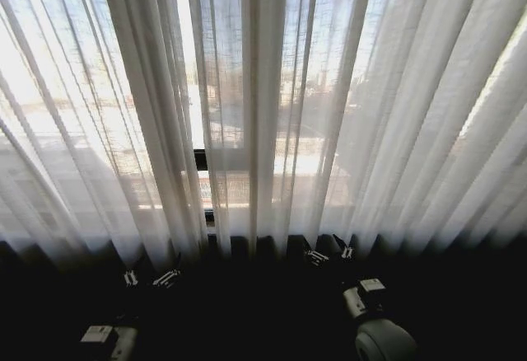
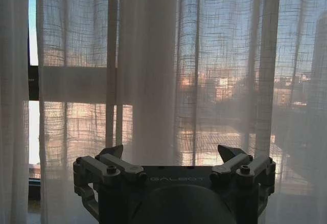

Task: Open the curtains by pulling them apart, changing their state from closed to fully open.

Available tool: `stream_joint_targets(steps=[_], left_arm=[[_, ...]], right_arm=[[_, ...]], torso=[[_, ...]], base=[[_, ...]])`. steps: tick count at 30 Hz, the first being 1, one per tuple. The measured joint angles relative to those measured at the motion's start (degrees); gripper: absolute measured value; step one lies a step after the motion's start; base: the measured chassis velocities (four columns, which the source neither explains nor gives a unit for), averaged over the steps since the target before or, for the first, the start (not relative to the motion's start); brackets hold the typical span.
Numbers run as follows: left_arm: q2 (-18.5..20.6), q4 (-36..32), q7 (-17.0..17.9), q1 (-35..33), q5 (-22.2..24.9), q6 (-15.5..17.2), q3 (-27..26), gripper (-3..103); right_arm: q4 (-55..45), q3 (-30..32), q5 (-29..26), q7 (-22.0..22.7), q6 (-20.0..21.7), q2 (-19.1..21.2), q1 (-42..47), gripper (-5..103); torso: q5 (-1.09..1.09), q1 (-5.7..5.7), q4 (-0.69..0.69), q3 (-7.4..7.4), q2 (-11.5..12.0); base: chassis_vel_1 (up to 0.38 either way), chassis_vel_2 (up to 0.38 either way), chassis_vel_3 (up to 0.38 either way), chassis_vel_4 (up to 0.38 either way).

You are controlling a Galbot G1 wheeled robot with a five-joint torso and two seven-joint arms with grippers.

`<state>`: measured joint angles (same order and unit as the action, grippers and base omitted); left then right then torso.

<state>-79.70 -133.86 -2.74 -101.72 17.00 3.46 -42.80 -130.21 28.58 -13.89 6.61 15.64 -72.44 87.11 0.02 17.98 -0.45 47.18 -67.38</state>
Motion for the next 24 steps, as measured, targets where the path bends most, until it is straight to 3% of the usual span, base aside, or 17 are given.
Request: stream_joint_targets(steps=[11,24], left_arm=[[-0.08,0.15,-0.02,0.07,-0.02,-0.15,-0.17,100],[-0.54,-0.23,-0.02,-1.01,-0.02,-0.55,-0.82,100]], right_arm=[[0.37,-1.17,1.29,-0.09,-0.04,-0.26,0.03,100],[2.56,-4.99,1.21,0.13,-1.50,-0.01,-1.79,100]], torso=[[0.00,0.08,0.02,0.03,0.03],[0.00,-0.07,0.00,-0.02,-0.03]], base=[[-0.073,0.491,0.082,-0.475],[0.026,0.042,-0.021,-0.038]])
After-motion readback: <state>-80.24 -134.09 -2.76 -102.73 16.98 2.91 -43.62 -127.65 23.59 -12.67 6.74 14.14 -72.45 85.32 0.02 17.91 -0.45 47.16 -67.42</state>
